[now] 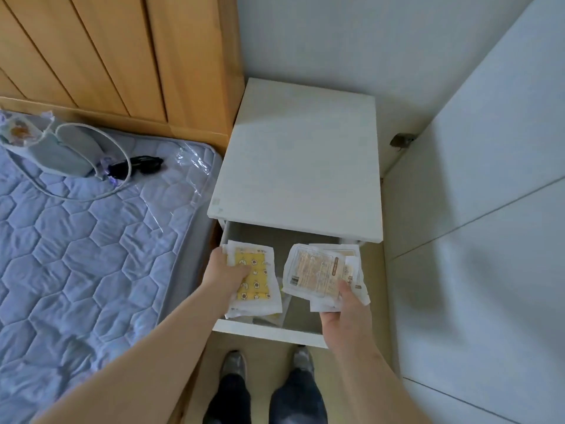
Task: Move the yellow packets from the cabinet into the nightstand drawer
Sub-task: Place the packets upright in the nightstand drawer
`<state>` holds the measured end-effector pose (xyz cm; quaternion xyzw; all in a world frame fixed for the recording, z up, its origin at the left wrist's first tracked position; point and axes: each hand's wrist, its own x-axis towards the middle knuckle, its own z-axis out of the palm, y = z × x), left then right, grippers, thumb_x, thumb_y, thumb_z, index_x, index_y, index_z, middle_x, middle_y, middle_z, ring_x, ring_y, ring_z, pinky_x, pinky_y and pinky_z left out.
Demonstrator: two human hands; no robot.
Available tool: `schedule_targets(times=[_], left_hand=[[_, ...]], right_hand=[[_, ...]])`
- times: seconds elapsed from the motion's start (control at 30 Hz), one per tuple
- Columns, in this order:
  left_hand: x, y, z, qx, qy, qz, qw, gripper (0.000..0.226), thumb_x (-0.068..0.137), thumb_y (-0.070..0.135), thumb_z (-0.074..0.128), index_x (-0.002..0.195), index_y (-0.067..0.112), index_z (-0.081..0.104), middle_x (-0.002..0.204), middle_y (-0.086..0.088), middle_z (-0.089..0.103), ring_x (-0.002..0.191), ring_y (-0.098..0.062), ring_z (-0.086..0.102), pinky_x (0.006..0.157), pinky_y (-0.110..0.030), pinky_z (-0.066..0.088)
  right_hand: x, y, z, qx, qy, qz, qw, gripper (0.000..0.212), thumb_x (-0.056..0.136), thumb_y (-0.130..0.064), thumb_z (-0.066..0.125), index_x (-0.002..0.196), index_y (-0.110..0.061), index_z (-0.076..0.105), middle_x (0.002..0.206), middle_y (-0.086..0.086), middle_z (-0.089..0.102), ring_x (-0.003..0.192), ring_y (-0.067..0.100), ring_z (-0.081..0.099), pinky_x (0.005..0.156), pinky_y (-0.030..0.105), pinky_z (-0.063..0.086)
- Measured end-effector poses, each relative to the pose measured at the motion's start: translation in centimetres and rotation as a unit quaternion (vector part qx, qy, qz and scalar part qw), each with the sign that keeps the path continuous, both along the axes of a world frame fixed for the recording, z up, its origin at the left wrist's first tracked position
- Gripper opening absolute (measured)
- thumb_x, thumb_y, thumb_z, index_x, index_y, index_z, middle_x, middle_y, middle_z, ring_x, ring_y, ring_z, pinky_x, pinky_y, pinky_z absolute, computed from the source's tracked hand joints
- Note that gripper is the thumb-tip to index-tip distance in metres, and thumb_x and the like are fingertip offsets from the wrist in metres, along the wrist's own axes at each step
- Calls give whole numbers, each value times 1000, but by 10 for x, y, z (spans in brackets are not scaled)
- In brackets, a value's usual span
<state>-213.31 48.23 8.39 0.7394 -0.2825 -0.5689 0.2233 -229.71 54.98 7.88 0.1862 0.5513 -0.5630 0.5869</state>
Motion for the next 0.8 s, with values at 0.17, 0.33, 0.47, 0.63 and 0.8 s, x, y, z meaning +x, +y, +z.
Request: schedule_targets(times=[0.17,0.33,0.47,0.63,0.8], left_hand=[[-29,-16,-84,58,-51,-55,995,58,92,13,59,138,27,28,108,-1,55,96,-24,61,76,-37,55],[-56,-28,-166,92,-68,-113,987,60,93,12,55,142,24,23,119,-5,54,102,-27,59,82,-42,54],[-74,-29,-216,104,-75,-158,979,70,94,8,52,148,29,13,107,2,41,78,-16,51,65,-30,49],[-83,-28,-250,108,-112,-241,958,84,89,4,60,146,40,10,113,-1,45,58,-8,46,44,-20,40],[-80,-24,-254,64,-277,-453,845,71,84,35,67,141,30,24,120,-7,53,97,-23,55,72,-29,48]], right_hand=[[-28,-7,-75,62,131,70,987,43,95,-24,53,134,-7,44,129,16,56,102,23,63,90,37,52],[-53,-24,-133,95,143,159,972,36,97,-16,50,133,-18,46,123,2,58,102,11,59,83,21,52],[-54,-40,-169,93,172,164,967,34,95,-12,53,128,-19,50,120,6,62,99,18,64,86,33,54],[-52,-47,-201,121,213,151,958,30,94,-6,52,120,-21,54,115,3,65,102,20,63,88,34,52],[-54,-47,-213,136,249,172,943,29,94,-7,52,120,-22,52,113,1,63,103,19,62,89,33,52]])
